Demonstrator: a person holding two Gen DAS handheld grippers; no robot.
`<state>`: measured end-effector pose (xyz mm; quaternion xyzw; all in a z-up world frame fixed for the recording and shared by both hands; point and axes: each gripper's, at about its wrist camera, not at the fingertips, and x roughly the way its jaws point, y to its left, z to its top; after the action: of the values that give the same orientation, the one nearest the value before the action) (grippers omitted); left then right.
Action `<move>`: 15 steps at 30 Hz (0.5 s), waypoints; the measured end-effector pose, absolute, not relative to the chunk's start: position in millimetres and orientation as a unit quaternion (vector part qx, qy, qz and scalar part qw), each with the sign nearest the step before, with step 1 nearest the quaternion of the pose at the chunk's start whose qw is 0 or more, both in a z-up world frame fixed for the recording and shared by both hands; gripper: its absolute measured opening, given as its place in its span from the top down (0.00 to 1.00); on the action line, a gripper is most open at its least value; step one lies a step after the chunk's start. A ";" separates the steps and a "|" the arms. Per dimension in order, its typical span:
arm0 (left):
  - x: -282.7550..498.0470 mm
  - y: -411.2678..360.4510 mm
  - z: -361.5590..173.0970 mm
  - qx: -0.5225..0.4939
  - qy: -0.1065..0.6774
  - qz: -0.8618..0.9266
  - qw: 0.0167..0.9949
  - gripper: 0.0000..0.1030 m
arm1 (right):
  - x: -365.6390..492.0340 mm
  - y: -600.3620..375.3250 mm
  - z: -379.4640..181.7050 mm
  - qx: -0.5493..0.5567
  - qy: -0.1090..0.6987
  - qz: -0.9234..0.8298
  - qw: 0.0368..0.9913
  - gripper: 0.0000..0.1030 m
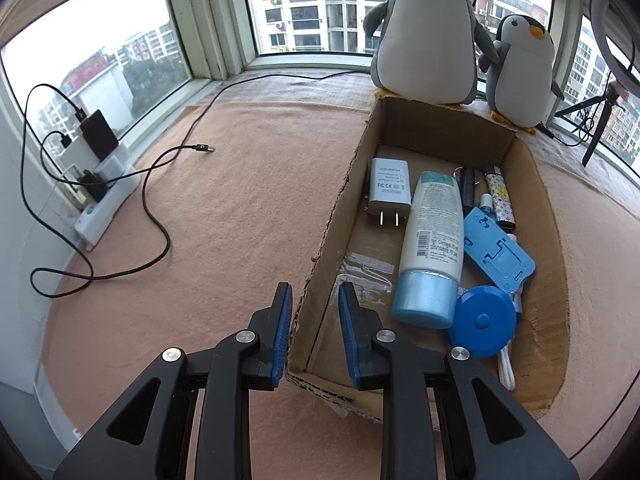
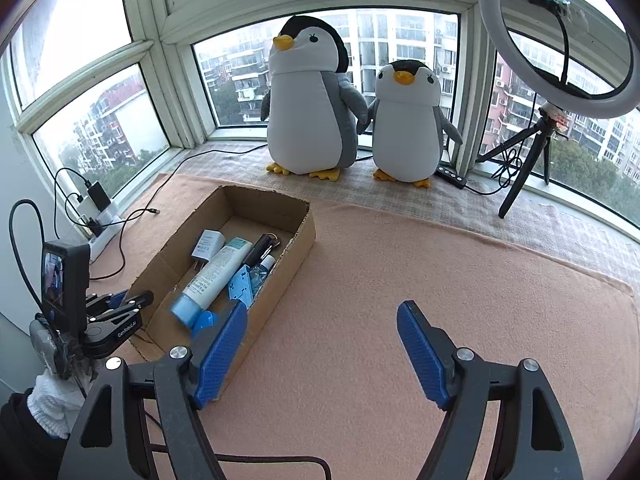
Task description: Organize rigid objects
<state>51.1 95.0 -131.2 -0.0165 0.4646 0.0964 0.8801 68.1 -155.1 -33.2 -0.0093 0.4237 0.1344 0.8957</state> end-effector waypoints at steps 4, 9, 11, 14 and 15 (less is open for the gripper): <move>37.3 85.1 -100.2 -0.019 0.440 0.077 0.895 0.53 | 63.1 -155.3 -26.4 -0.005 0.416 0.130 0.900 0.28; 22.8 72.6 -60.3 -0.013 0.403 0.064 0.913 0.38 | 54.8 -150.0 -10.9 -0.010 0.399 0.129 0.908 0.26; 17.3 68.5 -48.8 -0.015 0.393 0.057 0.918 0.35 | 51.5 -147.7 -3.8 -0.012 0.391 0.128 0.911 0.22; 11.1 63.1 -37.1 -0.010 0.385 0.055 0.921 0.30 | 46.0 -144.4 4.2 -0.017 0.381 0.125 0.916 0.20; 9.5 62.1 -34.3 -0.010 0.383 0.053 0.922 0.30 | 44.6 -143.9 5.8 -0.018 0.379 0.123 0.917 0.20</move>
<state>9.5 62.1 -34.3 -0.0095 0.3834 0.0528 0.9220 44.6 -143.9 5.8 -0.0177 0.3791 0.1233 0.9169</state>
